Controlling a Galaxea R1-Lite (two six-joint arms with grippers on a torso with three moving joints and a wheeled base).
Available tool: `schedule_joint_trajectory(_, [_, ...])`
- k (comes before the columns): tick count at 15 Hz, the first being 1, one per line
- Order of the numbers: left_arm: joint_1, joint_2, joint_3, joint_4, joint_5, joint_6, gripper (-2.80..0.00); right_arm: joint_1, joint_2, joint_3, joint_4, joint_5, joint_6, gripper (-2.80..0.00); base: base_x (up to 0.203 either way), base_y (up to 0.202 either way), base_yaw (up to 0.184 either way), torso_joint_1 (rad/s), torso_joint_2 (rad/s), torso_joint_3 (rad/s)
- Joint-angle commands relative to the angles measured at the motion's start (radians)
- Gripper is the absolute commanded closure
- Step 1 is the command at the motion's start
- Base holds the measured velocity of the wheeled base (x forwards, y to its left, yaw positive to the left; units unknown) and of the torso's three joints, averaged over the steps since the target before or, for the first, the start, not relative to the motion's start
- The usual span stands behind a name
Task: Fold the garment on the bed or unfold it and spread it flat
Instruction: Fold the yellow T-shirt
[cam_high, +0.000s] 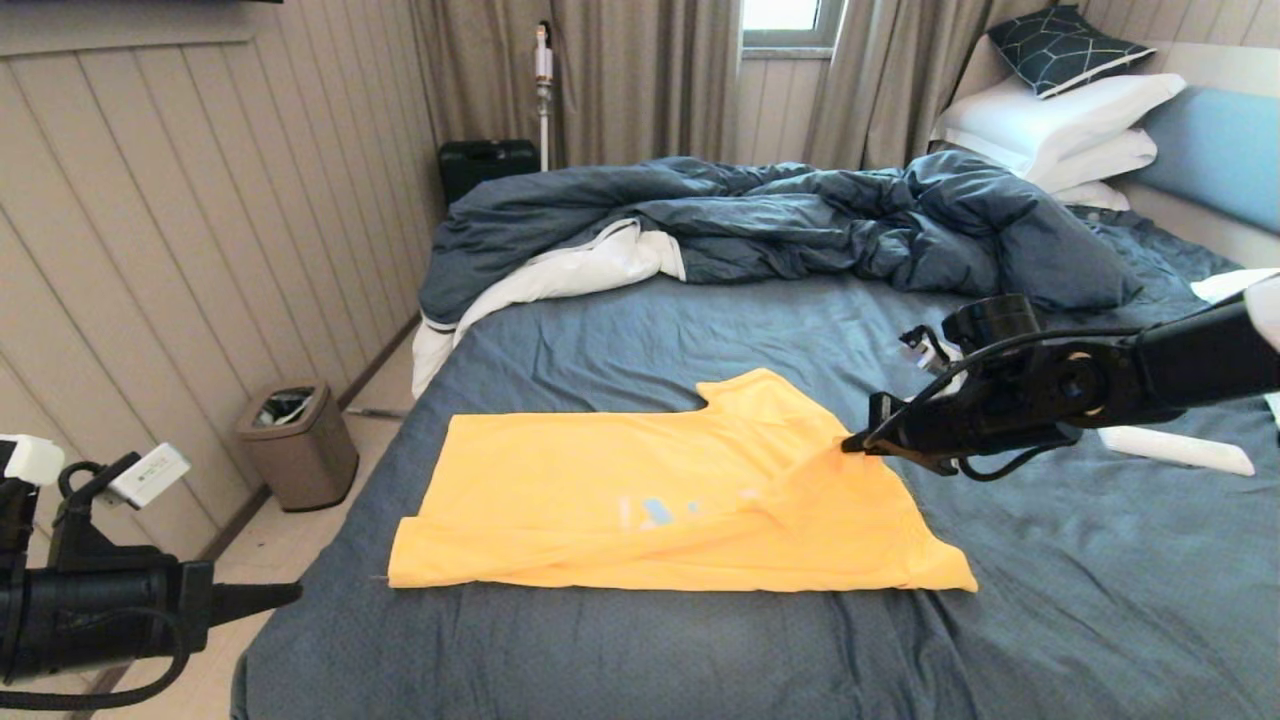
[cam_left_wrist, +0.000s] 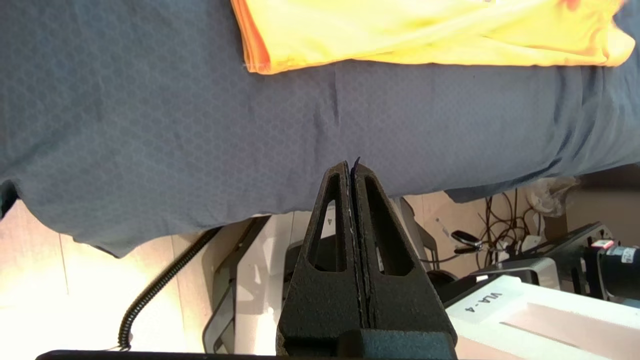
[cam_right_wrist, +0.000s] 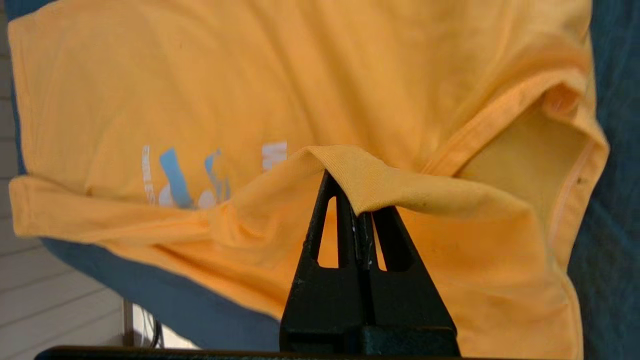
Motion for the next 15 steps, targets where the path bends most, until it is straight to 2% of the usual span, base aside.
schedule_joint_trajectory(1, [0.0,0.003,-0.01,0.002,-0.004,-0.001,0.0,0.003,0.066,-0.052,0.0,-0.017,0.004,0.0,0.0,0.0,0.0,0.0,0.0,0.0])
schedule_joint_trajectory(7, [0.0,0.003,-0.012,0.006,-0.004,-0.001,0.0,0.014,0.133,-0.092,0.002,-0.054,0.004,0.0,0.0,0.0,0.0,0.0,0.0,0.0])
schedule_joint_trajectory(8, [0.0,0.005,-0.013,0.006,-0.004,0.001,0.0,0.021,0.136,-0.09,0.002,-0.064,0.004,-2.8,0.0,0.0,0.0,0.0,0.0,0.0])
schedule_joint_trajectory(15, [0.0,0.009,-0.015,0.006,-0.004,-0.001,0.0,0.001,0.069,-0.088,0.002,-0.066,0.005,-2.8,0.0,0.0,0.0,0.0,0.0,0.0])
